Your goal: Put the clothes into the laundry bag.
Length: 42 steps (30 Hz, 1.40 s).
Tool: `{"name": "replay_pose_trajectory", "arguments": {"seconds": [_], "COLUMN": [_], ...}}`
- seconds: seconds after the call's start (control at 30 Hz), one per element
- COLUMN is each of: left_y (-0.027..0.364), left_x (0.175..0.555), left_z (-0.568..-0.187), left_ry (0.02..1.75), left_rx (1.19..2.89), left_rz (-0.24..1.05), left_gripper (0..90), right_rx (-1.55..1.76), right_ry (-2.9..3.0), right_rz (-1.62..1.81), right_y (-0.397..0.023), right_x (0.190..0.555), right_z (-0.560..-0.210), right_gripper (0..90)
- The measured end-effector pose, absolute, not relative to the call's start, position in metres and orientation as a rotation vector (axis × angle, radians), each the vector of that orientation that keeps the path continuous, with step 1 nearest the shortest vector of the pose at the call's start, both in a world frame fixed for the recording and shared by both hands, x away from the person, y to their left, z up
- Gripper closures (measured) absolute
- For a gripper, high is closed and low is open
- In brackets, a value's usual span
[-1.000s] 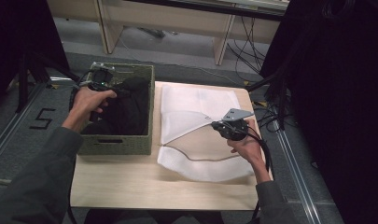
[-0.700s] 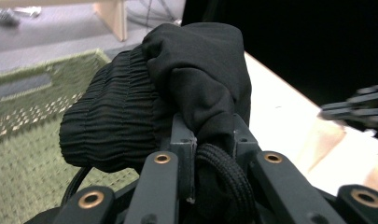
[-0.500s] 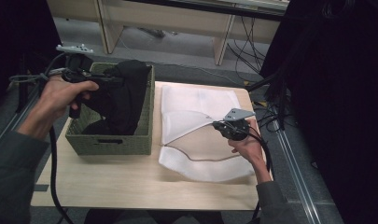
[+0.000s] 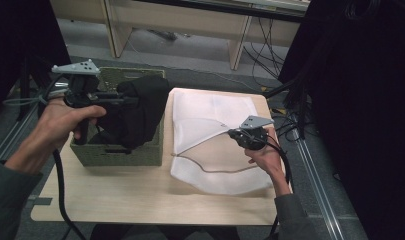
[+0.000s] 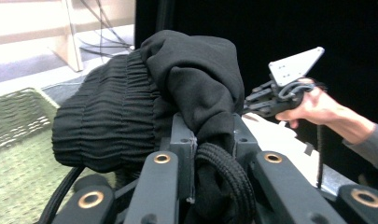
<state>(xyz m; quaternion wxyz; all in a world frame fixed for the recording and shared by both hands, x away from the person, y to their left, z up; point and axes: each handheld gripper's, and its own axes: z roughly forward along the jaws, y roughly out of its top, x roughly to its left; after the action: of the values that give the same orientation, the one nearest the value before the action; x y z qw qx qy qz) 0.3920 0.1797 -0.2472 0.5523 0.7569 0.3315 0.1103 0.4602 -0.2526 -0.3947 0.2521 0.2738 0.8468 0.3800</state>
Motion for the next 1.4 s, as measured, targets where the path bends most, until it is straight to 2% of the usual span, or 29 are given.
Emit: {"name": "replay_pose_trajectory", "arguments": {"seconds": [0.47,0.77,0.87,1.07,1.4], "left_y": [0.119,0.043,0.02,-0.012,-0.053], "left_x": [0.361,0.368,0.369,0.376,0.38], "left_z": [-0.25,-0.312,-0.33,-0.368,-0.421], "left_ry": [0.661,0.617,0.585,0.624,0.611], "left_rx": [1.812,1.935,1.996,2.022,2.194], "left_rz": [0.206,0.124,0.21,0.177,0.255], "left_gripper": [76.4,76.4,76.4,76.3,75.3], "right_rx": [0.762,0.751,0.743,0.753,0.711], "right_ry": [2.301,2.312,2.305,2.306,2.342], "right_rz": [1.057,1.053,1.053,1.056,1.014], "right_y": [-0.253,-0.252,-0.253,-0.253,-0.247], "right_x": [0.462,0.462,0.462,0.461,0.46], "right_z": [-0.394,-0.394,-0.394,-0.394,-0.398], "right_gripper": [88.6,88.6,88.6,88.7,88.9]}}
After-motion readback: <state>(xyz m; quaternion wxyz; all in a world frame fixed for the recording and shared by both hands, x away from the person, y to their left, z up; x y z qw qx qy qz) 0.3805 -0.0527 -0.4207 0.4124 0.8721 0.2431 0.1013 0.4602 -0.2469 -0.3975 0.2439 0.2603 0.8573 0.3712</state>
